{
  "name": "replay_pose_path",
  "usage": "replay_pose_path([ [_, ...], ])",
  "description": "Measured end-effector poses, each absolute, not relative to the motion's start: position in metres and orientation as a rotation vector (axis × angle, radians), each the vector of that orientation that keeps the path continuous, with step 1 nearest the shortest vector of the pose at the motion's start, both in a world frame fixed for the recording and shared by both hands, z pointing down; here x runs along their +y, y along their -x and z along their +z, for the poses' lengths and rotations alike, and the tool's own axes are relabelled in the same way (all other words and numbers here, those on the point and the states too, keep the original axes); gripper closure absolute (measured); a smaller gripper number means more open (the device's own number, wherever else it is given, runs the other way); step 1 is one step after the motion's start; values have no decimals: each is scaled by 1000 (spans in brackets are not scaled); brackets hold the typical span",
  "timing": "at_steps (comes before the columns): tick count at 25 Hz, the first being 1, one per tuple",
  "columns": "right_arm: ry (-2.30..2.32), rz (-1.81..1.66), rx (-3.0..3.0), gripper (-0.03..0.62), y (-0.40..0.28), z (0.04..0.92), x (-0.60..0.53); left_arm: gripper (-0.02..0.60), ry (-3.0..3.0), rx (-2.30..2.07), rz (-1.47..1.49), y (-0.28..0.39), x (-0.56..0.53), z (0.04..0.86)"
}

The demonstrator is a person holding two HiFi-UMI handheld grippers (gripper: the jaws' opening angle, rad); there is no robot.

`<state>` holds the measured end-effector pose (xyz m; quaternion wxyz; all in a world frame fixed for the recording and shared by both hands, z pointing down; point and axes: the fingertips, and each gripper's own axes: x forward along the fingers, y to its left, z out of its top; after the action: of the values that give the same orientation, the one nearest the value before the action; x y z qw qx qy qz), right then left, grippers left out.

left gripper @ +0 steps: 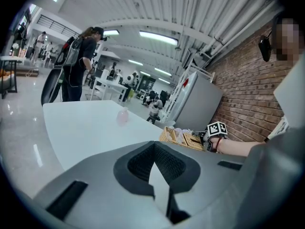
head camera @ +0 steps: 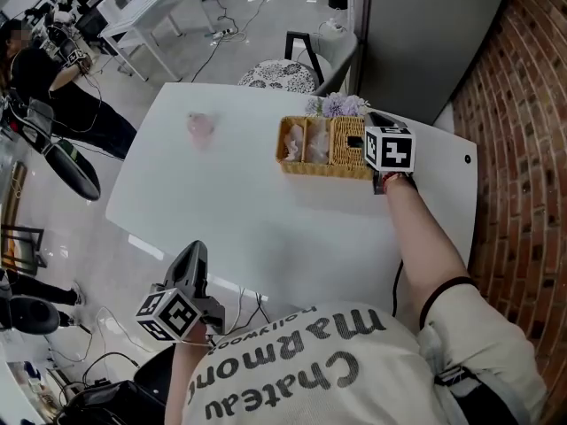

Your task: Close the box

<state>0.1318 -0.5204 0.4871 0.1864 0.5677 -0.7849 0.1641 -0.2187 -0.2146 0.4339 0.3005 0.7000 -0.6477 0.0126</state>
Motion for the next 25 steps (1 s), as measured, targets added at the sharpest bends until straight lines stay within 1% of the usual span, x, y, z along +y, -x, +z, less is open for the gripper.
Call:
replay_pose_path([
  [25, -1497, 462, -2169, 572, -122, 494, -524, 581, -1852, -1716, 23, 225, -212, 436],
])
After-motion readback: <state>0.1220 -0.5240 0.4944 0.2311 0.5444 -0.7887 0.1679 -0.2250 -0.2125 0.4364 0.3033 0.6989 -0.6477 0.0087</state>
